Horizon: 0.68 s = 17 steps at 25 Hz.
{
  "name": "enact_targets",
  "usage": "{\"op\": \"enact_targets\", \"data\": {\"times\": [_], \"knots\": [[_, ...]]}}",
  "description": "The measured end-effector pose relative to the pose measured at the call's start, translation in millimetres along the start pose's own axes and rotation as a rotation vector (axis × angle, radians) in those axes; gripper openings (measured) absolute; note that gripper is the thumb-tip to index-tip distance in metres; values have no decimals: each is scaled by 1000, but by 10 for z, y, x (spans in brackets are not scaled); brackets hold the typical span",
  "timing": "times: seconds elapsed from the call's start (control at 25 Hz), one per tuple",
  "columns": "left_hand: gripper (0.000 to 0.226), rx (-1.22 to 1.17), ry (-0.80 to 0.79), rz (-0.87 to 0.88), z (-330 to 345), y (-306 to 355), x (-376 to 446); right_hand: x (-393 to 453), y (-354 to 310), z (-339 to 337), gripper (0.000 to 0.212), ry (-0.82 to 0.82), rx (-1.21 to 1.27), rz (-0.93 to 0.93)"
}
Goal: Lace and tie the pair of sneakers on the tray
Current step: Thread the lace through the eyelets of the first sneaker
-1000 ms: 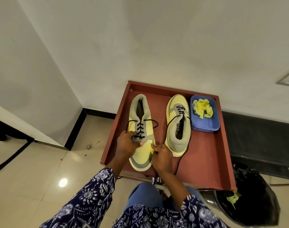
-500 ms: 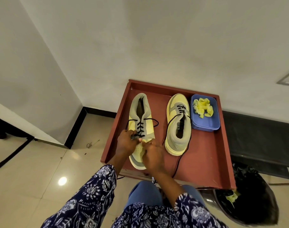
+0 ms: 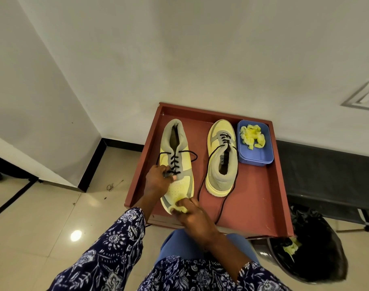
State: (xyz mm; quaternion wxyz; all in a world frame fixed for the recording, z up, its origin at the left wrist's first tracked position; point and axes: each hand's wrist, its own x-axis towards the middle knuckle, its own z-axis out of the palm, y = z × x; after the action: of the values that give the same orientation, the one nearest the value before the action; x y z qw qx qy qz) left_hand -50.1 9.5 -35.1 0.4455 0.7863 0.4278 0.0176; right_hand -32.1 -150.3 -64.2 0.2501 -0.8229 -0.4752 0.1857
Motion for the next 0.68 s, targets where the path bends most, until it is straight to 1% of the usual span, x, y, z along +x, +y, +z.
{"op": "enact_targets", "data": {"times": [0.08, 0.12, 0.16, 0.2, 0.28, 0.36, 0.44, 0.48, 0.52, 0.6, 0.68], "knots": [[48, 0, -2, -2, 1, 10, -3, -46, 40, -61, 22, 13, 33, 46], [49, 0, -3, -3, 1, 13, -3, -56, 118, -45, 20, 52, 14, 41], [49, 0, -3, -4, 1, 12, -3, -58, 118, -70, 16, -8, 13, 59], [49, 1, -3, -5, 1, 12, -2, -77, 150, -59, 15, 2, -13, -18], [50, 1, -3, -7, 1, 12, -5, -82, 155, -51, 18, 3, -3, -100], [49, -5, -5, -7, 6, 17, -10, -86, 144, -75, 23, -12, 117, 12], [49, -17, -3, -10, 4, 16, -12, -60, 179, -55, 22, 78, 206, 53], [49, -26, 0, -15, -1, 14, -11, -52, 192, -66, 19, 85, 200, 104], [50, -35, 4, -20, -6, 11, -7, -46, 218, -66, 21, 134, 184, 148], [49, -41, 6, -22, -7, 7, -1, 2, 254, -65, 29, 227, 250, 162], [49, -42, 4, -21, -2, 9, -4, 68, 263, -107, 30, 272, 342, 288]]}}
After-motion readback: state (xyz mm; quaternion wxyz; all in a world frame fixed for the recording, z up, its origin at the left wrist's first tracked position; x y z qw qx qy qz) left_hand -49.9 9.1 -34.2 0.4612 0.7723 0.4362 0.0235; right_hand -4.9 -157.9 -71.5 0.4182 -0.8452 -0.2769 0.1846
